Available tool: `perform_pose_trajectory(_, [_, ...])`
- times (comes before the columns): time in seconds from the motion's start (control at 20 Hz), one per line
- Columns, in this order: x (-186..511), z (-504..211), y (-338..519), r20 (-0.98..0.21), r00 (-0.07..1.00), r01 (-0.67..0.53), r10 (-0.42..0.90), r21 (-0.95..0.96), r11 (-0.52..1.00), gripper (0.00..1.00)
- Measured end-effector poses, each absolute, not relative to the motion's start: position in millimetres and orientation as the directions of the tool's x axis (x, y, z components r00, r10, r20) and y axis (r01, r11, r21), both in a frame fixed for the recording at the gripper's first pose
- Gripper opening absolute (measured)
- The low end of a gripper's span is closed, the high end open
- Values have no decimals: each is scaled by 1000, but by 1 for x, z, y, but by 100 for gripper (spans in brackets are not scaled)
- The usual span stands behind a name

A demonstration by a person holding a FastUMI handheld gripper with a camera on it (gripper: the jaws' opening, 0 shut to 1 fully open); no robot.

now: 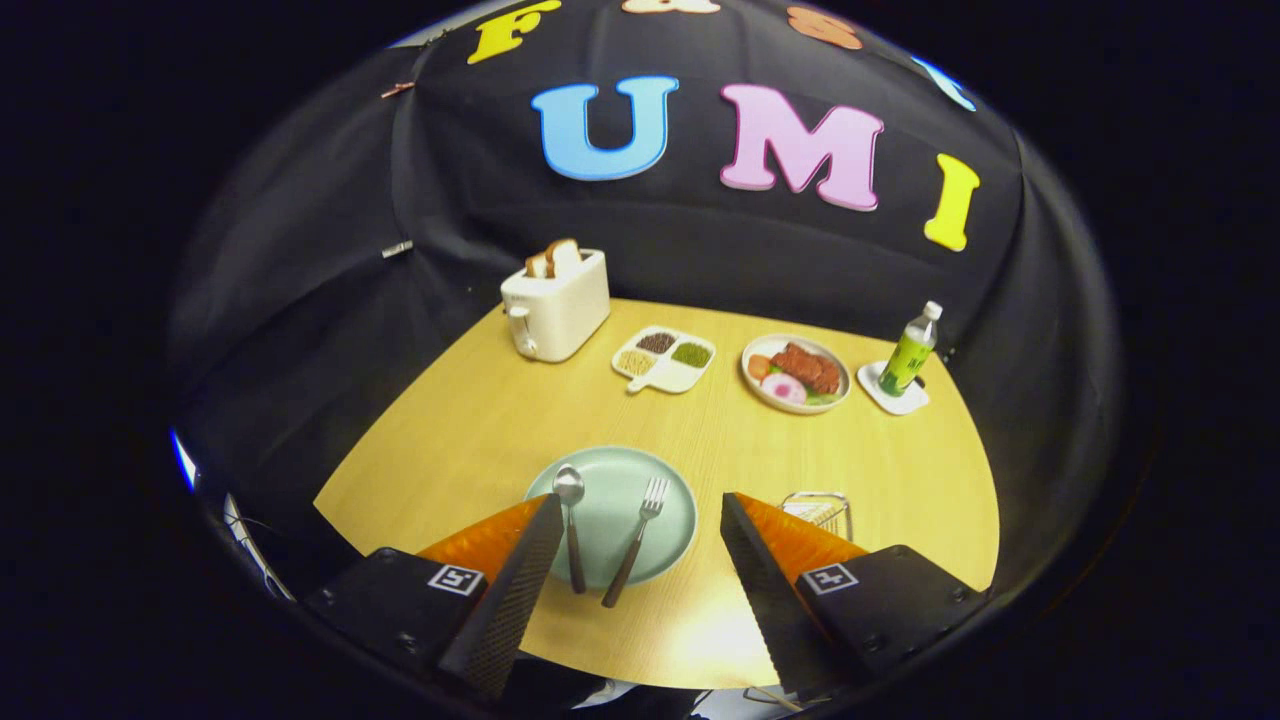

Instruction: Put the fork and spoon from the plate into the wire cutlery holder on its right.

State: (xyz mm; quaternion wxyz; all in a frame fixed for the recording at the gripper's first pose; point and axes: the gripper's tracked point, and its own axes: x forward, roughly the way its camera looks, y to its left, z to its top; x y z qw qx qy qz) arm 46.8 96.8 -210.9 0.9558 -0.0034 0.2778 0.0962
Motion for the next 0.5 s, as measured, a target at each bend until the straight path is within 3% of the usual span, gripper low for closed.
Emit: perform_pose_trajectory(0.5, [83, -327, 115, -730, 664, -124, 160, 104, 987, 72])
